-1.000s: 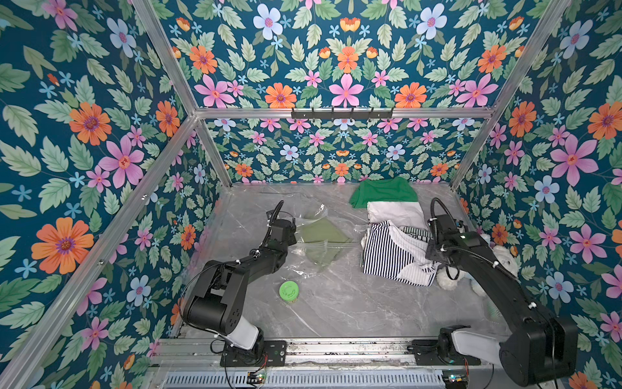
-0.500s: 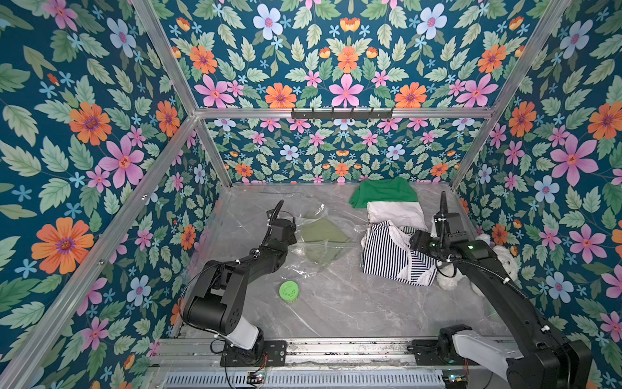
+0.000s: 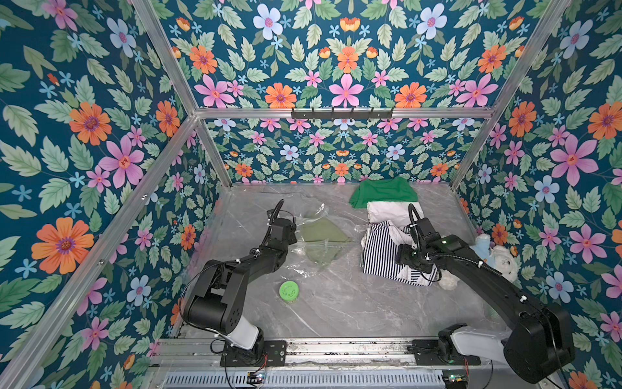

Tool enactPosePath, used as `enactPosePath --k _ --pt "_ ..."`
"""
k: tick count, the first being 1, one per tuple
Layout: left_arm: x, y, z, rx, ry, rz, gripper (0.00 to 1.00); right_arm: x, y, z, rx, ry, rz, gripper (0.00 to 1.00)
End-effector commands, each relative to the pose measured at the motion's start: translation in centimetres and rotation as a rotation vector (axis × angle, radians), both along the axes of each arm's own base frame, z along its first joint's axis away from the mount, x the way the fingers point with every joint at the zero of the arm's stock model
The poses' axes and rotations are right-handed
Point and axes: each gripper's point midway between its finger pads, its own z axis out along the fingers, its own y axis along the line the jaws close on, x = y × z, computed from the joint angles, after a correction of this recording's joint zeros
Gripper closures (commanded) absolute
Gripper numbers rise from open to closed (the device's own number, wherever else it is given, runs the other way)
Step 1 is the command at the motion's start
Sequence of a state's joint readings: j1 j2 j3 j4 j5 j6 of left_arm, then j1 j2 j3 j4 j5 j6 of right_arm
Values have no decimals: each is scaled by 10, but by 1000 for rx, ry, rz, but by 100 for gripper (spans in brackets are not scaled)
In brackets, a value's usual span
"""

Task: Take the tank top out of the vacuum bag
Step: Adjust the tank top at the center of the board.

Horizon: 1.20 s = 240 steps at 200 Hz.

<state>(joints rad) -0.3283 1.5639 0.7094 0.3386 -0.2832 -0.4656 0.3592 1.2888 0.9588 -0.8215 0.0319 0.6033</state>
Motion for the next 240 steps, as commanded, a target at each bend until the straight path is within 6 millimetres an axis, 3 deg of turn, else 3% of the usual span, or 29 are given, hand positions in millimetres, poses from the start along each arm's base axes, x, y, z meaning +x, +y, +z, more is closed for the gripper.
enactPosePath --k 1,31,49,71,86,104,135,156,184,199,223,240 --pt "5 -1 3 -14 -23 4 100 -17 -34 -13 -217 137 -19 24" --pt "4 -2 3 -18 -25 1 100 -3 -41 -17 -312 177 3 36" --pt "2 2 5 0 -26 13 100 -2 -57 -18 -430 230 15 43" --pt "-1 5 5 13 -23 18 100 -4 -80 -3 -567 230 -2 60" --pt "0 5 5 14 -22 20 100 -2 -87 8 -557 192 -25 64" --pt "1 4 3 9 -19 16 100 1 -100 17 -539 159 -63 63" --pt "2 3 3 8 -19 14 100 9 -133 36 -603 135 -117 45" --pt "2 3 3 10 -19 15 100 19 -139 51 -588 76 -140 38" --pt "0 5 3 13 -18 19 100 36 -100 65 -365 -88 -80 33" --pt "1 5 3 13 -20 21 100 46 -60 69 -200 -194 4 33" --pt "3 3 4 6 -21 16 100 55 2 58 76 -240 72 32" --pt "3 2 5 4 -21 12 100 63 19 41 172 -217 58 33"
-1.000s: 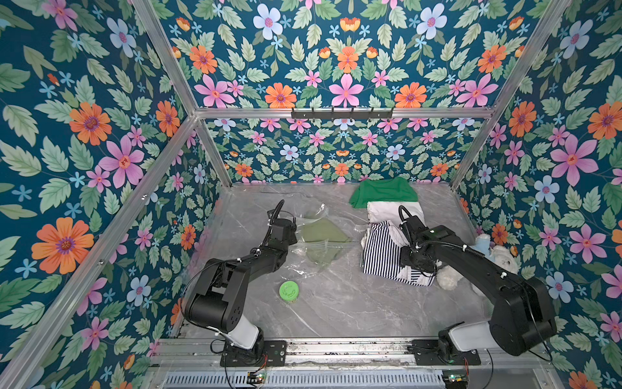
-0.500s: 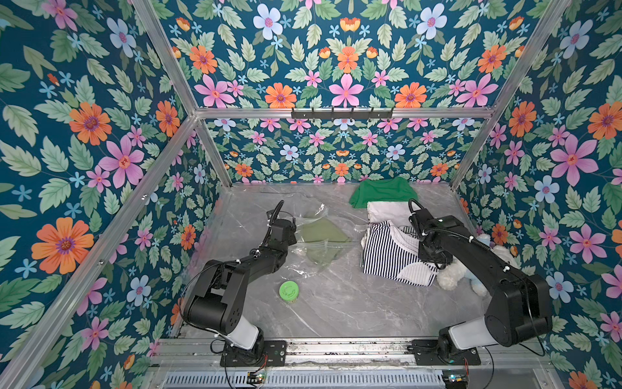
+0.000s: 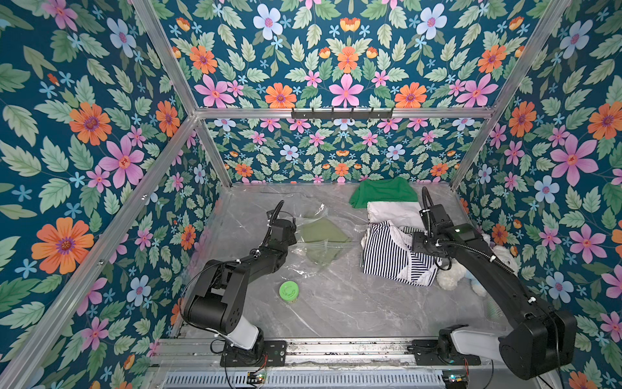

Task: Take the tank top out of the vacuum bag
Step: Adjust the tank top at the center of the board, then take out the tank top from the vacuum bag.

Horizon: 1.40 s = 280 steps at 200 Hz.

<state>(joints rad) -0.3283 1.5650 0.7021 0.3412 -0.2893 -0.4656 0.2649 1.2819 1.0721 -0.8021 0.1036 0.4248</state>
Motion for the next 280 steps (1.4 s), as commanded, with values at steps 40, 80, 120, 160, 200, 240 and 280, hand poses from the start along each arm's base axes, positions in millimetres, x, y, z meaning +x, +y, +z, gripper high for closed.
enactPosePath --k 40,80,120,160,200,240,280 --pt "3 2 9 6 -26 12 100 52 23 -36 134 -11 -45 41" --pt "2 2 8 0 -25 14 100 78 3 -90 59 123 -76 46" --pt "2 3 10 7 -27 14 100 78 4 -137 20 311 -56 46" --pt "2 3 12 13 -28 12 100 81 4 -90 13 190 -27 45" --pt "4 2 17 1 -41 10 100 92 35 2 -16 -57 101 31" --pt "-2 5 27 -9 -81 21 100 96 116 44 130 -202 277 29" --pt "-5 6 34 -16 -108 13 100 104 202 19 437 -141 404 29"
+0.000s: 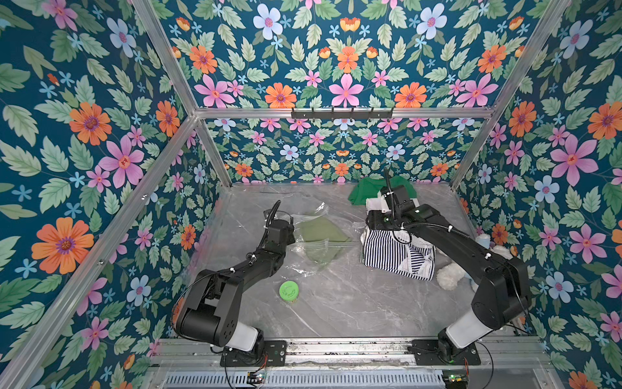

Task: Take the tank top out of the vacuum bag
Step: Take out the tank top from the vacuum bag.

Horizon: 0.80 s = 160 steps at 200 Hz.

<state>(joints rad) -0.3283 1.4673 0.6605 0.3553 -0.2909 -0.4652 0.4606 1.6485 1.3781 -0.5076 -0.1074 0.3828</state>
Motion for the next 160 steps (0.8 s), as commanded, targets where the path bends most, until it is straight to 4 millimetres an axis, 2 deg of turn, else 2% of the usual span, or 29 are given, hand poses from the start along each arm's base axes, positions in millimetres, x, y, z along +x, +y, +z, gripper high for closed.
enactPosePath --k 1,30,74,131,160 --pt "3 3 10 5 -41 13 100 10 51 -8 200 51 83 29" --pt "0 3 5 3 -30 16 100 21 76 -46 234 159 99 29" --pt "-1 4 2 3 -24 16 100 26 86 -93 222 296 85 30" --pt "-1 3 1 2 -21 14 100 13 92 -131 212 426 87 32" --pt "-2 4 0 4 -19 15 100 7 101 -138 213 463 113 38"
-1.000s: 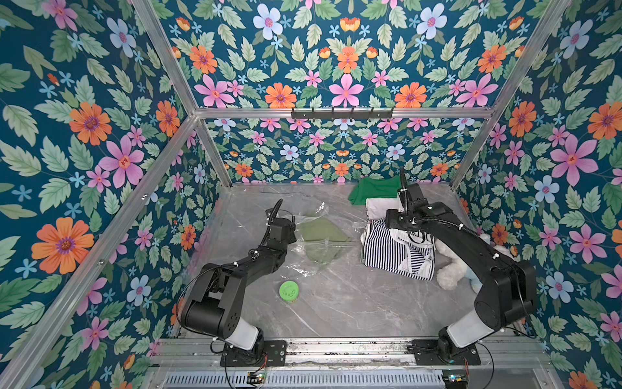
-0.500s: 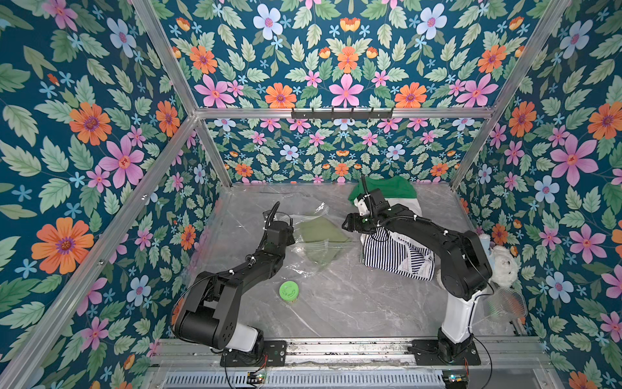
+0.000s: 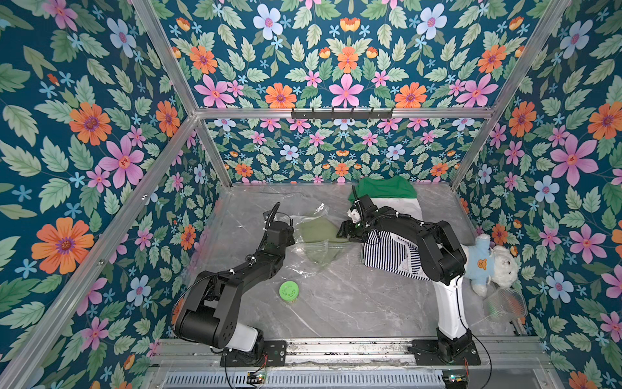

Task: Take the tank top out of the vacuum bag
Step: Take out the tank top from the vacuum bag.

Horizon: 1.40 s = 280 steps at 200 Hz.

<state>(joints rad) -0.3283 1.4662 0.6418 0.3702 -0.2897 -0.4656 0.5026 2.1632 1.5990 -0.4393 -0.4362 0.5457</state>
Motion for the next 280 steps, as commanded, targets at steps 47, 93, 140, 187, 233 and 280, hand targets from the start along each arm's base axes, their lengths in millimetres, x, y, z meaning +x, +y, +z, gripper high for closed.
enactPosePath --k 47,93,140,187,233,280 --pt "4 2 2 5 -14 17 100 -16 19 2 3 43 75 100" --pt "0 5 -2 17 -3 25 100 21 1 27 -108 -82 78 100" --pt "3 1 -8 -7 10 14 100 78 -3 41 -131 -154 30 100" --pt "2 -1 -6 -2 17 1 100 91 6 56 -103 -208 39 80" --pt "6 -4 -13 -4 29 -6 100 79 -13 71 -73 -278 -75 34" --pt "9 -5 -11 -2 25 -9 100 58 -8 46 0 -160 -122 33"
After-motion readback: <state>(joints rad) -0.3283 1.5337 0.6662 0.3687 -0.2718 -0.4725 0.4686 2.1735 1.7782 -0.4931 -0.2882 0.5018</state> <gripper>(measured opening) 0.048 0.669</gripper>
